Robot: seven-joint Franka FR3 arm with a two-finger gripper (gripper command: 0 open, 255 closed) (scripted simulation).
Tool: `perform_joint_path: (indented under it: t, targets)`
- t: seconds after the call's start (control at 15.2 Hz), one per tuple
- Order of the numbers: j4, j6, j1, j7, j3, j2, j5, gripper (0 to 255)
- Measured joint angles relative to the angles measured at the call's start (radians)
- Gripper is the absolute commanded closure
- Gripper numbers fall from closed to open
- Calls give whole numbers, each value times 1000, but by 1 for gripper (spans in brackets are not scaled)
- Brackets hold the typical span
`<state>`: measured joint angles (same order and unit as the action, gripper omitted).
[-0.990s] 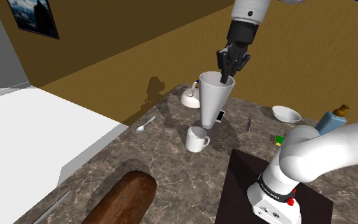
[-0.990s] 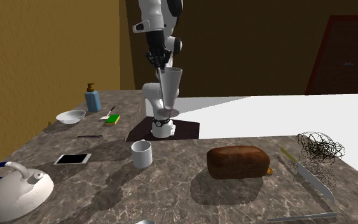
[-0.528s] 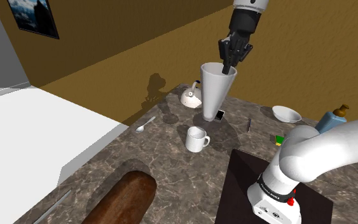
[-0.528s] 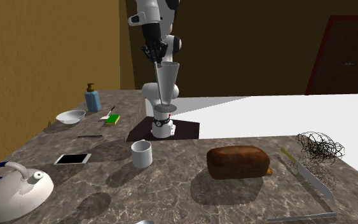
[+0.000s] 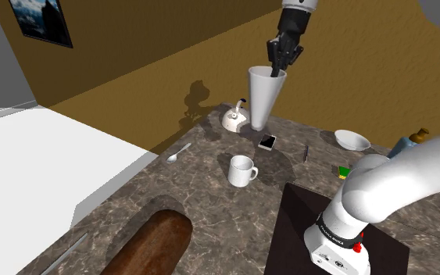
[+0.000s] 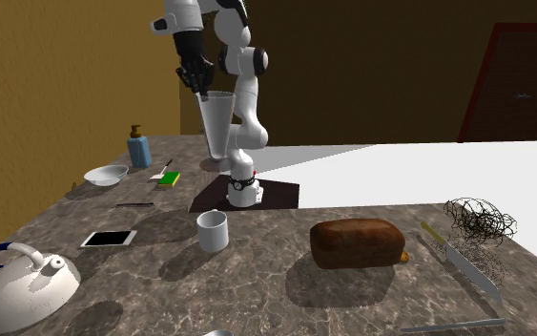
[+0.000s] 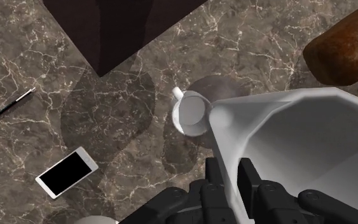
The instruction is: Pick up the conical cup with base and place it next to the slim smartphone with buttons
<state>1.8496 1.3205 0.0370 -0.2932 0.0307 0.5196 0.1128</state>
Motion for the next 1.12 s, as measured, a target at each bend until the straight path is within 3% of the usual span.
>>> perform_joint_path:
  t: [0.33, 0.92, 1.12]
  targets:
    - [-92, 16, -22, 109, 82, -119, -32, 255]
    - [-392, -25, -75, 308, 225, -400, -24, 255]
    - [-371, 7, -81, 326, 234, -413, -24, 255]
